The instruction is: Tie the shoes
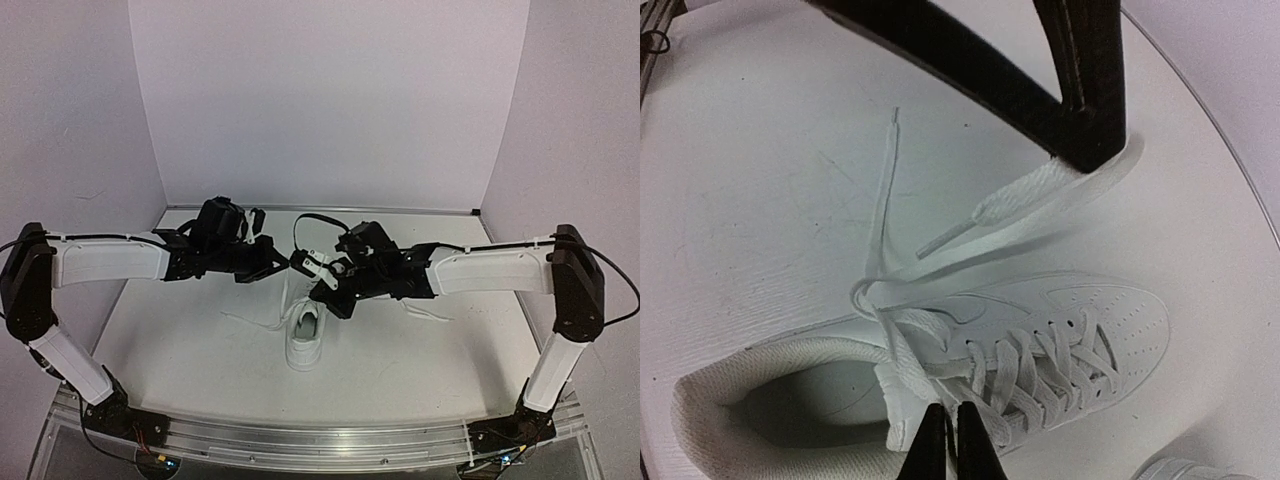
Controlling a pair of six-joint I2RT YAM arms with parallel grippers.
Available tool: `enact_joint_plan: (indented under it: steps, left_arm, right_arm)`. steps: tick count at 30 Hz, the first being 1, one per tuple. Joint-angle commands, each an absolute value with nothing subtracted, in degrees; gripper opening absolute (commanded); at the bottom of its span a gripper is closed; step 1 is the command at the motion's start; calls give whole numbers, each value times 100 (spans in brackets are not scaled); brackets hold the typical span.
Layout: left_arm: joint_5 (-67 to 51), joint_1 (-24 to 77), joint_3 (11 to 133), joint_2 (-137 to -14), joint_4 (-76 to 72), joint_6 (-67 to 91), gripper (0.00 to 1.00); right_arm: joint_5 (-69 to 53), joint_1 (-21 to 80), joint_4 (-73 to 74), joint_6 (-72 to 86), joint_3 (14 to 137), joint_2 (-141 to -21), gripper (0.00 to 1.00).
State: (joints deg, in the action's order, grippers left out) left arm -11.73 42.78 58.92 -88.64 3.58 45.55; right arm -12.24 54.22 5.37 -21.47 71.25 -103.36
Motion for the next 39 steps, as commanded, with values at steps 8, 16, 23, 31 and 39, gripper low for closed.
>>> enact_joint_plan:
  steps: [8,16,23,31,39]
  left_arm:
    - [-1594,4254,6336,-9407,-665,4839,0]
    - [-1897,4303,6154,-9609,-1034,5057,0]
    - [-1988,4599,5830,-9393,-1071,5304,0]
    - [-2055,4788,5588,-9179,-930,5528,0]
    - [-2289,4924,5421,-9056,-899,5799,0]
  right_arm:
    - [-1117,5456,158,-1984,6986,-9878,0]
    - [-1028,5456,57,-1898,6900,-9821,0]
    - [-892,5450,-214,-1808,6764,-9730,0]
    - [-795,5450,-387,-1766,6627,-9635,0]
    - [-665,5455,-442,-1545,6537,-9581,0]
